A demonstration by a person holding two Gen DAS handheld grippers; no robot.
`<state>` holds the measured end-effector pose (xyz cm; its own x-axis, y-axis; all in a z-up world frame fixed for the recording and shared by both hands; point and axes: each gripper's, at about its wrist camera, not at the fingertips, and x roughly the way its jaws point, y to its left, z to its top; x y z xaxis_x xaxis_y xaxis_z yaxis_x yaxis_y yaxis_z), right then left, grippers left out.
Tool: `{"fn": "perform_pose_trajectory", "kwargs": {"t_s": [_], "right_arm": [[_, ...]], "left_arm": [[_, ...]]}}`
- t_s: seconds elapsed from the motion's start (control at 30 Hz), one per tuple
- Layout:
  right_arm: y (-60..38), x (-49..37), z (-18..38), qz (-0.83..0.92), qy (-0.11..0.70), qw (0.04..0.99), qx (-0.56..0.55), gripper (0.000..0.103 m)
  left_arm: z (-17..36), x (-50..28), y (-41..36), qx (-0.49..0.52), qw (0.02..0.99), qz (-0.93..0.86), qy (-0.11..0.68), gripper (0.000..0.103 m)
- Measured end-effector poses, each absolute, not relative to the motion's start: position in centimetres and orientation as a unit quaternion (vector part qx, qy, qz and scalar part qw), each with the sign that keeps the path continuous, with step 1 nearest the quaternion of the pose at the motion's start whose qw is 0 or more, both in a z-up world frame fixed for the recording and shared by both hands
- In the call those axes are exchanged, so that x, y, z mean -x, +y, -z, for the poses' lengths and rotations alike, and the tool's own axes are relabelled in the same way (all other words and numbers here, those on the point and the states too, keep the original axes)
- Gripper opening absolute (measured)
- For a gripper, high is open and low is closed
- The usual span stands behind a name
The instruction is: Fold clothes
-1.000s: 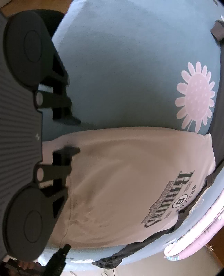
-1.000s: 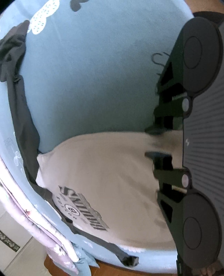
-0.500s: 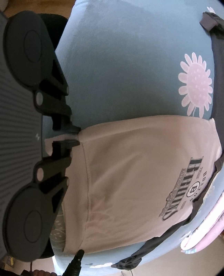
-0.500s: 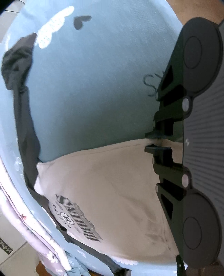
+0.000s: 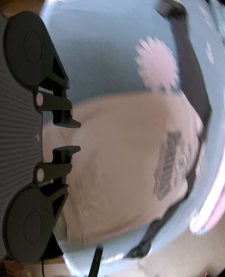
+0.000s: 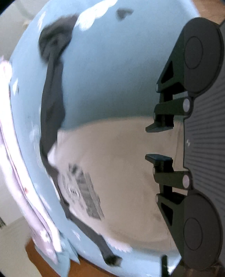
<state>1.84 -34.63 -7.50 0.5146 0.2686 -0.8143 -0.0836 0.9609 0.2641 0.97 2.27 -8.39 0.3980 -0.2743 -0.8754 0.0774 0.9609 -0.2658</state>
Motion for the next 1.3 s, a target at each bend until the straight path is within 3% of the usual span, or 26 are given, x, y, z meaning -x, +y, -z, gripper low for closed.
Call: {"fn": "perform_pose_trajectory", "kwargs": {"t_s": [0.03, 0.37, 0.67, 0.77, 0.83, 0.93, 1.13, 1.3], "right_arm": [[-33.6, -2.5, 7.7, -0.117, 0.485, 0.862, -0.091, 0.031], [-27.0, -5.6, 12.3, -0.182, 0.531, 0.825, -0.066, 0.031], [-32.0, -3.2, 12.3, -0.143, 0.546, 0.823, -0.073, 0.028], [-31.4, -3.6, 11.1, -0.153, 0.538, 0.826, -0.063, 0.034], [-30.5, -4.4, 10.0, -0.177, 0.524, 0.830, -0.067, 0.036], [-27.8, -5.7, 9.0, -0.225, 0.510, 0.828, -0.062, 0.038], [-21.9, -5.7, 11.0, -0.305, 0.528, 0.793, -0.016, 0.038], [-22.4, -3.8, 12.8, -0.293, 0.549, 0.783, -0.011, 0.039]], "left_arm": [[8.3, -1.5, 1.5, 0.088, 0.832, 0.120, 0.534, 0.029], [13.7, -5.1, -3.1, 0.060, 0.794, 0.169, 0.581, 0.030], [13.2, -3.0, 1.1, 0.092, 0.790, 0.174, 0.581, 0.033], [11.6, -3.8, 0.7, 0.084, 0.805, 0.168, 0.562, 0.033], [10.3, -4.6, 0.4, 0.099, 0.817, 0.187, 0.537, 0.041], [9.6, -6.4, -0.9, 0.093, 0.825, 0.193, 0.524, 0.044], [12.1, -10.1, -2.8, 0.083, 0.810, 0.193, 0.548, 0.044], [13.6, -10.2, -2.4, 0.083, 0.806, 0.175, 0.560, 0.044]]}}
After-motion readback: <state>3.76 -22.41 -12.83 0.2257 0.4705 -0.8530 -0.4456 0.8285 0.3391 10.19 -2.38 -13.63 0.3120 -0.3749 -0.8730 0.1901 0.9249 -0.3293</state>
